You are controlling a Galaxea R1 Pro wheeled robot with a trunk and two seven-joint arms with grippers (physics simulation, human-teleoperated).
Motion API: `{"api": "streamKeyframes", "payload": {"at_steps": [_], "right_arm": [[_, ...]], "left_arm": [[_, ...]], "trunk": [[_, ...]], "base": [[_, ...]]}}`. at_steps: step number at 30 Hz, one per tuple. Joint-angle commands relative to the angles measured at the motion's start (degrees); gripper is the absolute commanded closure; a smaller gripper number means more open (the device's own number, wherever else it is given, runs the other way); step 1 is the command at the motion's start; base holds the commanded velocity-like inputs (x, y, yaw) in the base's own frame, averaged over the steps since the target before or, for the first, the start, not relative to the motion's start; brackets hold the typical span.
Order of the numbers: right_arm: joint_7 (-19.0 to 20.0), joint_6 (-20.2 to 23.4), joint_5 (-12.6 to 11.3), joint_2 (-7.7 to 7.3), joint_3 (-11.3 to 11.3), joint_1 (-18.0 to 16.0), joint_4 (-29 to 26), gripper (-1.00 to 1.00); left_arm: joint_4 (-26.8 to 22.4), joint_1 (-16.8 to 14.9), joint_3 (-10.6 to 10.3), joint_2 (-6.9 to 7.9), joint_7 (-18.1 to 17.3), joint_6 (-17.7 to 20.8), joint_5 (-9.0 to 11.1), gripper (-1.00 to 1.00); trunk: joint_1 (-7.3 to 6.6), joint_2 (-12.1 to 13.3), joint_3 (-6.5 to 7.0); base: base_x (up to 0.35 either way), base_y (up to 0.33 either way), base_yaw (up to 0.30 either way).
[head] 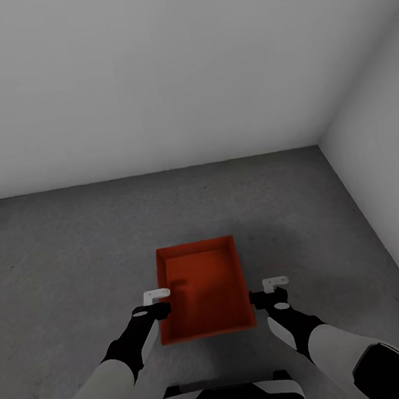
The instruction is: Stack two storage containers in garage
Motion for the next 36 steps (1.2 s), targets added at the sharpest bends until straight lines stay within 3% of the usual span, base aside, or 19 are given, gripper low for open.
{"api": "streamKeyframes", "payload": {"at_steps": [1, 19, 36], "right_arm": [[-0.2, -0.2, -0.6, 0.01, 0.5, 0.0, 0.0, -1.00], [-0.2, -0.2, -0.6, 0.02, 0.5, 0.0, 0.0, -1.00], [-0.2, -0.2, -0.5, 0.02, 0.5, 0.0, 0.0, -1.00]], "left_arm": [[-0.1, 0.0, 0.1, -0.03, 0.1, 0.4, -0.1, -1.00], [-0.1, 0.0, 0.1, -0.01, 0.2, 0.4, -0.1, -1.00], [-0.1, 0.0, 0.1, 0.04, 0.3, 0.4, -0.1, -1.00]], "trunk": [[0.03, -0.1, 0.02], [0.03, -0.1, 1.57], [0.03, -0.1, 2.22]], "base": [[0.000, 0.000, -0.079], [0.000, 0.000, -0.080], [0.000, 0.000, -0.011]]}}
